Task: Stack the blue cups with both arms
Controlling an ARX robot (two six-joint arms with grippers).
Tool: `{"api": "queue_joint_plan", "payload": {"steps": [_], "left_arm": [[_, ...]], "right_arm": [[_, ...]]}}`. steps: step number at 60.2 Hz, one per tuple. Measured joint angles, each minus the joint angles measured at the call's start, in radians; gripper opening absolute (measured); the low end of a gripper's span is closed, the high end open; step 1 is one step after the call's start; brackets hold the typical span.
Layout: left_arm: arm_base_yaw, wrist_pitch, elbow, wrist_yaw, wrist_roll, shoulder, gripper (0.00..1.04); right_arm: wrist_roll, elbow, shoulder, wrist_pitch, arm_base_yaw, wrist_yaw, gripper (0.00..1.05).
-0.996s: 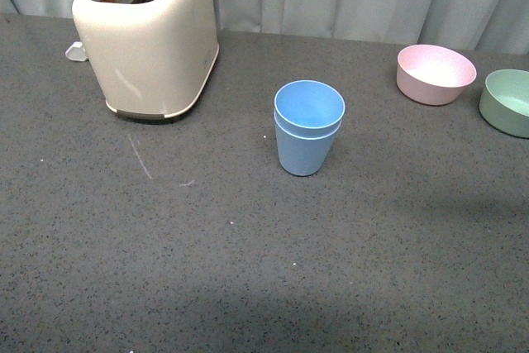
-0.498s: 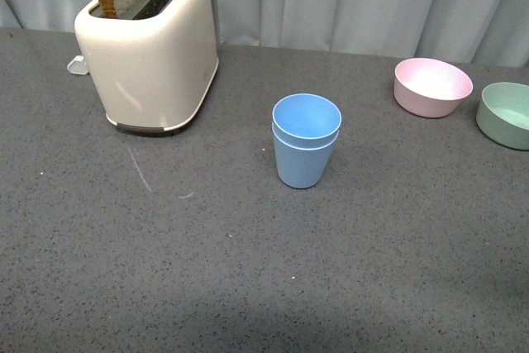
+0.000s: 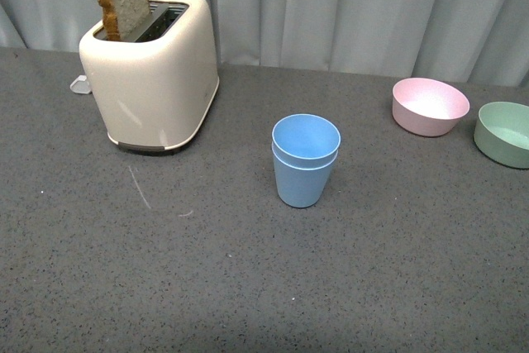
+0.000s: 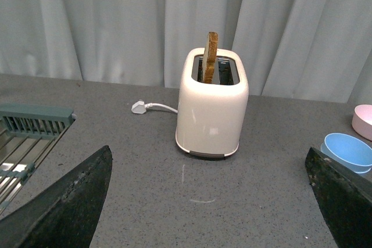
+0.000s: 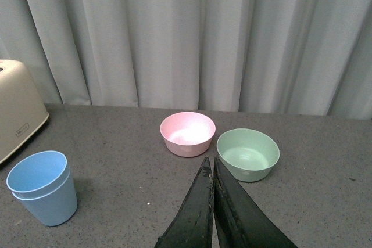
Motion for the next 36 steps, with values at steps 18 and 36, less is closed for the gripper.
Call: {"api": "queue_joint_plan", "payload": {"steps": [18, 36], "left_arm": [[0.0, 0.0, 0.0, 0.0, 0.0, 0.0, 0.98], [0.0, 0.0, 0.0, 0.0, 0.0, 0.0, 0.98]], "right_arm": [[0.0, -0.003, -0.178, -0.165, 0.0, 0.0, 0.01], [0.0, -0.003, -0.35, -0.332, 0.0, 0.0, 0.01]]}}
